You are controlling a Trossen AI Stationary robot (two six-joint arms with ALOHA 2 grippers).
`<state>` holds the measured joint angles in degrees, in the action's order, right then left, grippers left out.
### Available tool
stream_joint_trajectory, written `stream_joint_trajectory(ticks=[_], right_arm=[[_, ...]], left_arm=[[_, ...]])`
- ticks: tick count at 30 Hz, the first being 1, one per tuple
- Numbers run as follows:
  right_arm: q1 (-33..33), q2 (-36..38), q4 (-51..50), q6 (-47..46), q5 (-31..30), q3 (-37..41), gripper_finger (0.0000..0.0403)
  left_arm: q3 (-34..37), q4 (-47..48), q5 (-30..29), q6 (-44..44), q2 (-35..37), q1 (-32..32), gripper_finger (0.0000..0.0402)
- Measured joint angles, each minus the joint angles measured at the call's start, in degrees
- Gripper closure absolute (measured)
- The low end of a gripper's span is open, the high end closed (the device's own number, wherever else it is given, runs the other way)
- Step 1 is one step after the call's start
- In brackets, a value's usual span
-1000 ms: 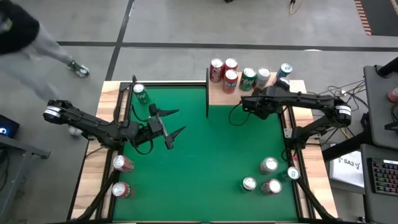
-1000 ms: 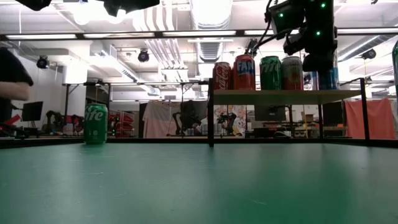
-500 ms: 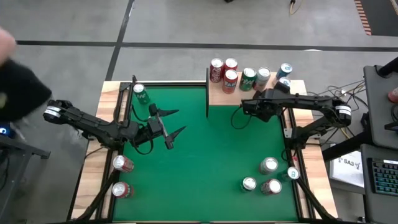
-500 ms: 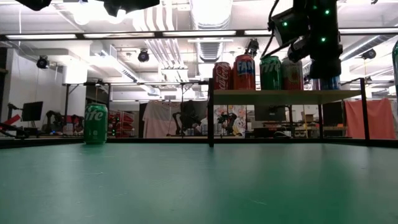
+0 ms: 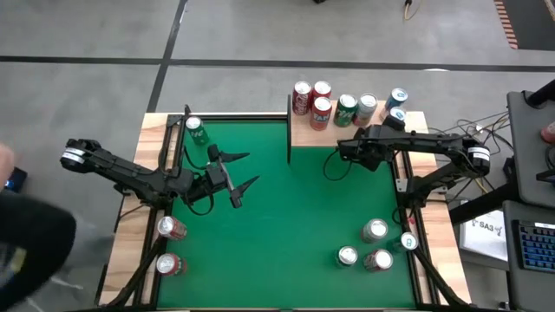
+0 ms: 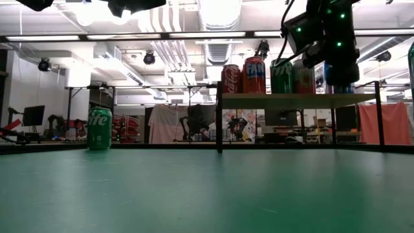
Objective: Place canned beverage on shelf
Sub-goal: Put the top blue soda can on the shelf aligned with the other blue soda can
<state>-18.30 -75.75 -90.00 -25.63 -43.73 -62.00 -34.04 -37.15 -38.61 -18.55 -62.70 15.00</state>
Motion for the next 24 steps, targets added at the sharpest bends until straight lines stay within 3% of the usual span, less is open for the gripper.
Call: stream_joint_trajectory(ticks=[13, 24], right_arm=[[0.3, 0.4, -0.2, -0.9, 0.3, -0.3, 0.0375], [2.6, 1.3, 0.0, -3.3, 0.4, -10.3, 0.0375]], left_arm=[[0.0, 0.0, 0.0, 0.0, 0.0, 0.0, 0.0086], [0.0, 0.1, 0.0, 0.0, 0.0, 0.0, 0.0086]])
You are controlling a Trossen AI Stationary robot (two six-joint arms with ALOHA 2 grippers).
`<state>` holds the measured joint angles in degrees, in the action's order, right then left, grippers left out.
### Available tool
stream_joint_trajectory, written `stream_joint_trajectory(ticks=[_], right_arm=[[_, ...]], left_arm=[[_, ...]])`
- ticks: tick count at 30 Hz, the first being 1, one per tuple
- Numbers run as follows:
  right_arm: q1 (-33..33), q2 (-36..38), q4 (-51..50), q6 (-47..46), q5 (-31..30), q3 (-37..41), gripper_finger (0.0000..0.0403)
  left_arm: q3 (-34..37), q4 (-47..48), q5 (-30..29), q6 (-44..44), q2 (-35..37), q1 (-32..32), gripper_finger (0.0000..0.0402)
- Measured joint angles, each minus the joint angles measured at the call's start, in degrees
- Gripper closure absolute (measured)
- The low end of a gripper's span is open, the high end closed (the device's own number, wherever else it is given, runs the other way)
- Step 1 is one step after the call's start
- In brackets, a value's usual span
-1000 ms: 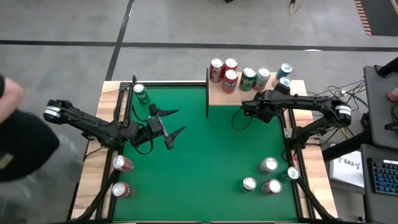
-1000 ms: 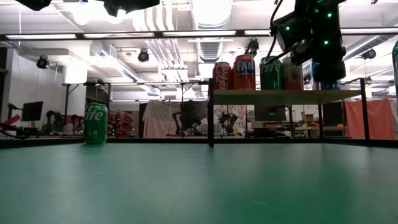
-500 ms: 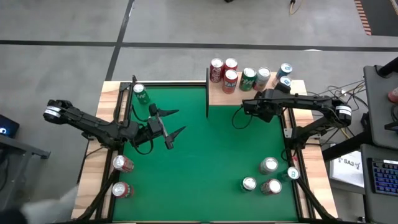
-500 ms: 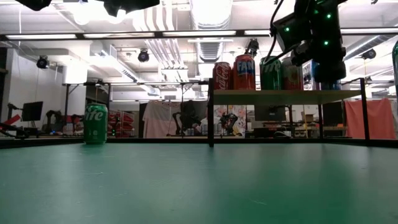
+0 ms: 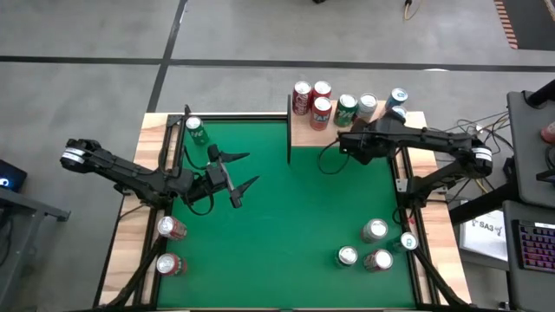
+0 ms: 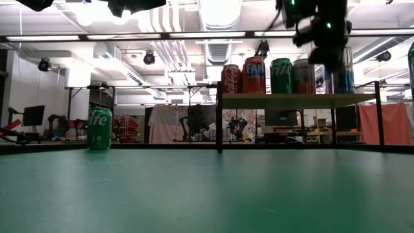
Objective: Place canned beverage on shelf
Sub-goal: Put the top blue soda can on the shelf aligned with the other blue soda can
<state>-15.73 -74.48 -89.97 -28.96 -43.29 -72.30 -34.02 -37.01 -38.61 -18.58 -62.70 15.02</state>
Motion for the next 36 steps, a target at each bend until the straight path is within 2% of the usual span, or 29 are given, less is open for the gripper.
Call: stream_joint_trajectory(ticks=[6, 14, 18, 25, 36], right_arm=[[2.4, 0.0, 0.6, -1.2, 1.3, -7.9, 0.0375], [4.5, 0.2, 0.6, -6.6, 10.5, -17.0, 0.0375], [4.4, 0.5, 0.1, -10.2, 12.9, -19.7, 0.0375], [0.3, 2.7, -0.1, -12.4, 11.8, -20.0, 0.0375], [-11.9, 5.0, -0.1, -7.3, 11.7, -19.3, 0.0375]], left_arm=[[0.0, 0.4, 0.0, -0.2, 0.0, 0.0, 0.0086], [0.0, 1.1, 0.0, -0.2, 0.0, 0.0, 0.0086], [0.0, 1.1, 0.0, -0.2, 0.0, 0.0, 0.0086], [0.0, 1.3, 0.0, -0.2, 0.0, 0.0, 0.0086], [0.0, 1.5, 0.0, -0.2, 0.0, 0.0, 0.0086]])
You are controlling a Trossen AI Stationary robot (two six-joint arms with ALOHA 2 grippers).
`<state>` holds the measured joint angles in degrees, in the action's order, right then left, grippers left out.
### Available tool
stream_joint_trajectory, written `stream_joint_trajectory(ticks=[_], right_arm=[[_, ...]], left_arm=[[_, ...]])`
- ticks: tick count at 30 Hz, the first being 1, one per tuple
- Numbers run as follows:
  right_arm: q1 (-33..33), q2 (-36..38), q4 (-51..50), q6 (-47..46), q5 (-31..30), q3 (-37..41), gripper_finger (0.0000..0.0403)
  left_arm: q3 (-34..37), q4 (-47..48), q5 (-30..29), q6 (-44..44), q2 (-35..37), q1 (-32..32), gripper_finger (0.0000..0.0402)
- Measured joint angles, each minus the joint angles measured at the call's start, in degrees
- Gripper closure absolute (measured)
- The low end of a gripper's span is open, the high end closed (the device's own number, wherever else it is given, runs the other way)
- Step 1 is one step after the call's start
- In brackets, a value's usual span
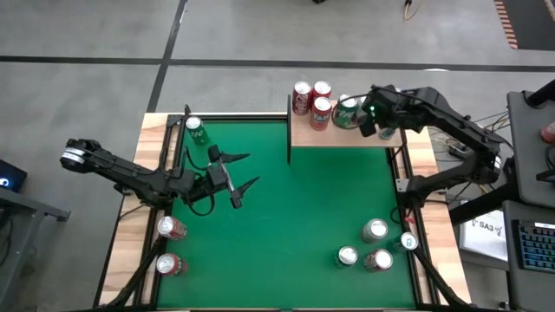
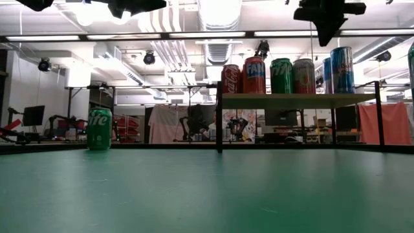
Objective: Place canned beverage on shelf
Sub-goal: Put the top blue soda can on the shelf aligned with the other blue soda can
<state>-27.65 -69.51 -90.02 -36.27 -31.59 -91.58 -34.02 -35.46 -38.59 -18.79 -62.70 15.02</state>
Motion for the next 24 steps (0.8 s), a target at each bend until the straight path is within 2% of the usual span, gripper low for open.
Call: stream_joint_trajectory(ticks=[9, 24], right_arm=[[-5.9, 0.0, 0.1, 3.5, -0.1, 2.9, 0.0375], [-6.3, 0.0, 0.0, 5.9, -3.0, 6.9, 0.0375]], left_arm=[[0.0, 0.0, 0.0, 0.0, 0.0, 0.0, 0.0086], [0.0, 0.0, 0.0, -0.1, 0.0, 0.0, 0.0086]])
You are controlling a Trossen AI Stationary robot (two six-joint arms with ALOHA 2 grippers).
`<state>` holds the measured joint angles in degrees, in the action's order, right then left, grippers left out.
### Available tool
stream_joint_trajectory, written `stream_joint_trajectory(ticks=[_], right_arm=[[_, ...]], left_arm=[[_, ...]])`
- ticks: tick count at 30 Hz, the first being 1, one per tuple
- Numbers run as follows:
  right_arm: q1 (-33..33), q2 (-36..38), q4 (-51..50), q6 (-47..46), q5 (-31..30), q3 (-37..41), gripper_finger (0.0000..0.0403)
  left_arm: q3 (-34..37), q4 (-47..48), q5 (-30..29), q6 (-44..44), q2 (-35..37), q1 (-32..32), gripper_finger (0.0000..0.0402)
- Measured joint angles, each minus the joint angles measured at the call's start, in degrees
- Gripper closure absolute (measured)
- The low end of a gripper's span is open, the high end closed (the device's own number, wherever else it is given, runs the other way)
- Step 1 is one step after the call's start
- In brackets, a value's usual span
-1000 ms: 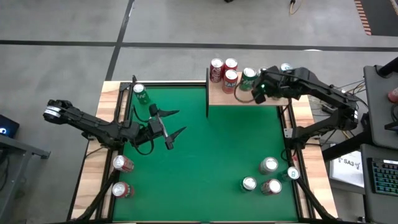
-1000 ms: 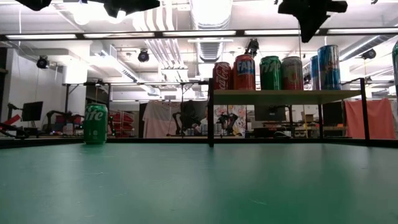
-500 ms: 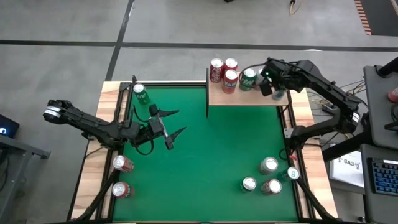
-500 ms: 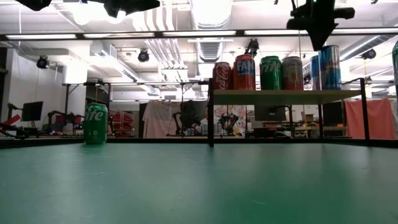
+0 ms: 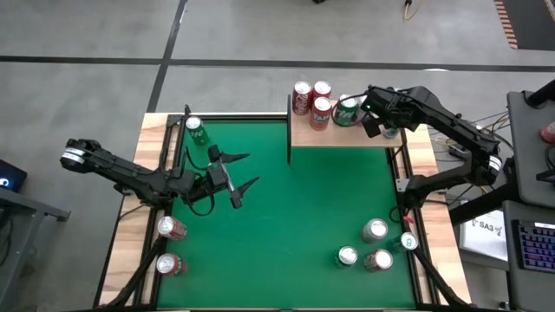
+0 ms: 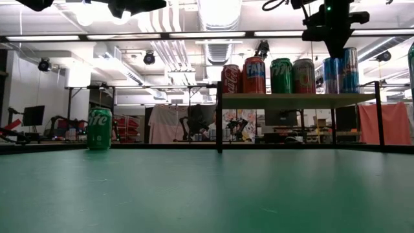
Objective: Place canned beverage on shelf
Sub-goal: Put the top blue soda can on the shelf aligned with the other blue soda can
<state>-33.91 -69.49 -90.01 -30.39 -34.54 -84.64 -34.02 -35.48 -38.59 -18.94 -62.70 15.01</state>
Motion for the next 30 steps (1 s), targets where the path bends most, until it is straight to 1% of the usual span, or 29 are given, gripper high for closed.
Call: stream_joint_trajectory(ticks=[4, 7, 8, 11, 12, 16, 19, 22, 23, 26, 27, 30], right_arm=[[0.6, 0.0, 0.1, 0.0, 0.9, -1.0, 0.0375], [1.3, 0.1, 0.0, -0.4, 3.8, -2.3, 0.0375], [1.4, 0.1, 0.1, -0.8, 5.8, -2.8, 0.0375], [1.3, 0.5, 0.0, -1.4, 16.6, -3.2, 0.0375], [1.2, 0.6, -0.1, -2.1, 19.3, -3.2, 0.0375], [1.2, 0.8, 0.0, -5.3, 24.5, -2.8, 0.0375], [1.2, 0.8, 0.0, -5.5, 23.9, -2.5, 0.0375], [1.6, 1.3, 0.0, -2.5, 23.3, -2.5, 0.0375], [2.0, 1.7, 0.0, -2.5, 21.6, -2.7, 0.0375], [3.4, 4.0, 0.0, -4.7, 13.0, -2.9, 0.0375], [3.5, 5.1, 0.0, -5.3, 11.4, -2.8, 0.0375], [3.5, 9.4, -0.1, -7.3, 10.5, -2.4, 0.0378]], left_arm=[[0.0, 0.0, 0.0, 0.0, 0.0, 0.0, 0.0086], [0.0, 0.0, 0.0, 0.0, 0.0, 0.0, 0.0086], [0.0, 0.0, 0.0, 0.0, 0.0, 0.0, 0.0086], [0.0, 0.0, 0.0, 0.0, 0.0, 0.0, 0.0086], [0.0, 0.0, 0.0, 0.0, 0.0, 0.0, 0.0086], [0.0, 0.0, 0.0, 0.0, 0.0, 0.0, 0.0086], [0.0, 0.0, 0.0, 0.0, 0.0, 0.0, 0.0086], [0.0, 0.3, 0.0, 0.0, 0.0, 0.0, 0.0086], [0.0, 0.5, 0.0, 0.0, 0.0, 0.0, 0.0086], [0.0, 0.5, 0.0, 0.0, 0.0, 0.0, 0.0086], [0.0, 0.6, 0.0, 0.0, 0.0, 0.0, 0.0086], [0.0, 0.8, 0.0, 0.0, 0.0, 0.0, 0.0086]])
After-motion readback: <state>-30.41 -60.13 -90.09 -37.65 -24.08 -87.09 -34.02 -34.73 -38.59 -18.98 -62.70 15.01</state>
